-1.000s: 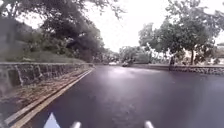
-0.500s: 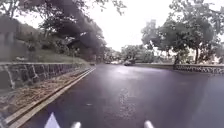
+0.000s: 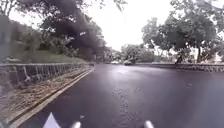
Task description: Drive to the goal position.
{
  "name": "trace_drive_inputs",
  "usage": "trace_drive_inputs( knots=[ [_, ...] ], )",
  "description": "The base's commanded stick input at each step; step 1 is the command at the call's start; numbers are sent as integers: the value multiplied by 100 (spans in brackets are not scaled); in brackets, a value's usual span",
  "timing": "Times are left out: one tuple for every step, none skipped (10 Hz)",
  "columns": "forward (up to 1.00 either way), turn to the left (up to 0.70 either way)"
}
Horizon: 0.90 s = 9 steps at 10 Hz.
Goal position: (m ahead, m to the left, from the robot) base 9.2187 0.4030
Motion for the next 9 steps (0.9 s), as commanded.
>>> trace_drive_inputs(
  knots=[
    [70,0],
    [70,0],
    [70,21],
    [70,17],
    [70,12],
    [70,8],
    [70,3],
    [70,0],
    [70,0]
  ],
)
